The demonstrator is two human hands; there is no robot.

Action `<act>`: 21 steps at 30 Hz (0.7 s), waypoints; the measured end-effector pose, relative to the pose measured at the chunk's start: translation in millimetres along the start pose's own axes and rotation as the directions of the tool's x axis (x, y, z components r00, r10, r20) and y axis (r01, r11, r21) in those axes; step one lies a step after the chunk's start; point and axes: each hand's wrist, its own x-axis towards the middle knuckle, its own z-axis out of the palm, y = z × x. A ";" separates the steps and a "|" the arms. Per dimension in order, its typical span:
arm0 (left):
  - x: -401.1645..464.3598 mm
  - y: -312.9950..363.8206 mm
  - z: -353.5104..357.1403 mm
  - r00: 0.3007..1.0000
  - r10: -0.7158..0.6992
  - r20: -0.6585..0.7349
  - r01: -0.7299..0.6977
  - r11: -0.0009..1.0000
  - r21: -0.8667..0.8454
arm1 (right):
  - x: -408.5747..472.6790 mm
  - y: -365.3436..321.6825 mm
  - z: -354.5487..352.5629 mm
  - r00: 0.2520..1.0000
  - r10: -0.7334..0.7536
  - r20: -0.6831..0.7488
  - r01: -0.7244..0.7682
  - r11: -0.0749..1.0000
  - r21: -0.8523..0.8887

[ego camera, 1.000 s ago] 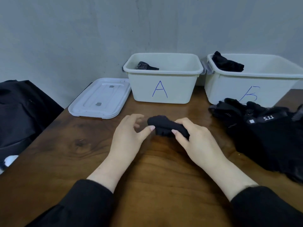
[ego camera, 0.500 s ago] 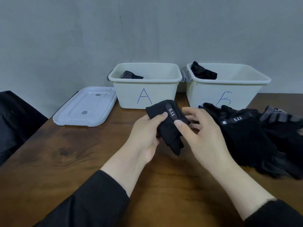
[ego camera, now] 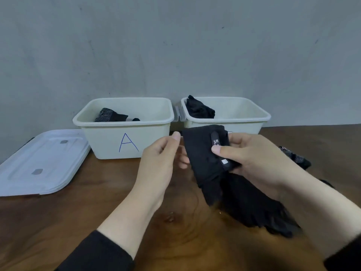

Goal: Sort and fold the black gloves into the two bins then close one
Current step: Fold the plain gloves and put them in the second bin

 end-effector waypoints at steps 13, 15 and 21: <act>100.1 -39.0 18.6 0.784 0.541 0.304 -0.513 0.289 0.808 | 87.2 -48.5 -138.6 0.934 -0.029 -0.356 -0.029 0.987 -0.156; 113.6 -34.0 25.0 0.814 0.477 0.333 -0.477 0.219 0.851 | 105.9 -52.3 -144.8 0.928 -0.018 -0.371 -0.053 0.982 -0.182; 128.6 -25.9 35.5 0.888 0.302 0.347 -0.394 0.109 0.913 | 167.6 -55.9 -127.0 0.945 0.030 -0.326 -0.088 0.983 -0.163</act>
